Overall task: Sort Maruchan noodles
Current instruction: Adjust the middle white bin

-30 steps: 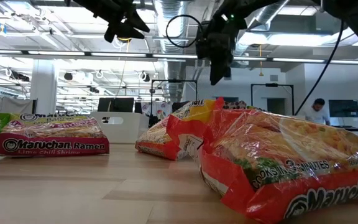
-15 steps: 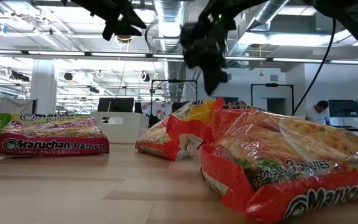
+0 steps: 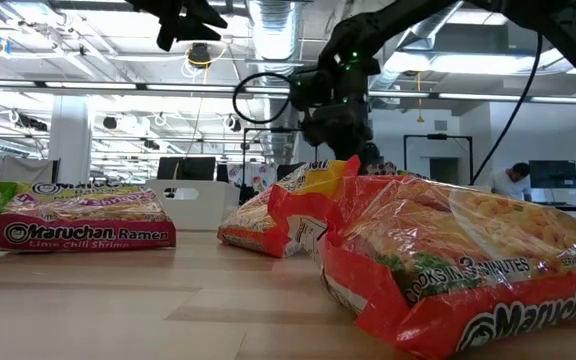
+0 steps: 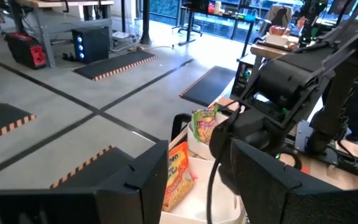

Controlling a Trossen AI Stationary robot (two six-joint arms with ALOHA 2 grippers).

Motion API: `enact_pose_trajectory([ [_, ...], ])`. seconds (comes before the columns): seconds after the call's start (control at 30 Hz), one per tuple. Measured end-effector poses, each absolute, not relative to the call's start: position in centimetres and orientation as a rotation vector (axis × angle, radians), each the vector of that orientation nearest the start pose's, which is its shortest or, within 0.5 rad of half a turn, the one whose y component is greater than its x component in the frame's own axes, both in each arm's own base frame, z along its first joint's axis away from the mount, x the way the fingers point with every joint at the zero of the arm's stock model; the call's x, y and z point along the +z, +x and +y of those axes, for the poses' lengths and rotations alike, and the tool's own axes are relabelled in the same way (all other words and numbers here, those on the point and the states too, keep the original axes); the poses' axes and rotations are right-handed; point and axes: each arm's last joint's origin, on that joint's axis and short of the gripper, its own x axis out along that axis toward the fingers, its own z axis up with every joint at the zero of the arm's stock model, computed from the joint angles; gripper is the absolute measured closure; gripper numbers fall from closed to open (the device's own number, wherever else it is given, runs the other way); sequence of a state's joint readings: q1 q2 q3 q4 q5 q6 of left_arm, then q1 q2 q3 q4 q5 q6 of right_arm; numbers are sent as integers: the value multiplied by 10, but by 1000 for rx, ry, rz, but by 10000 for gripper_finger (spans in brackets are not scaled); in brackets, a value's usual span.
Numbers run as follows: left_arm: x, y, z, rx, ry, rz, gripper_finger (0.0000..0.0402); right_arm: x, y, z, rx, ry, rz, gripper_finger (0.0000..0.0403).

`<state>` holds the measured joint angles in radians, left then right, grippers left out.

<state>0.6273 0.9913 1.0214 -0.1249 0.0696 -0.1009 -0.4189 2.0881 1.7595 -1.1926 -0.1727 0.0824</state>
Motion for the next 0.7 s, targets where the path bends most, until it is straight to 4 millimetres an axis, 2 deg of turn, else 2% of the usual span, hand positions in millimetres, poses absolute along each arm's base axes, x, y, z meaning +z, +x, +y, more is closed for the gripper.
enact_pose_trajectory([
  [0.37,381,175,124,566,-154,78,239,216,387,-168,-278,502,1299,282],
  [0.6,379,175,124,566,-159,93,239,217,390,-169,-287,511,1258,282],
  [0.7,379,175,124,566,-159,94,239,209,396,-171,-293,529,1240,282],
])
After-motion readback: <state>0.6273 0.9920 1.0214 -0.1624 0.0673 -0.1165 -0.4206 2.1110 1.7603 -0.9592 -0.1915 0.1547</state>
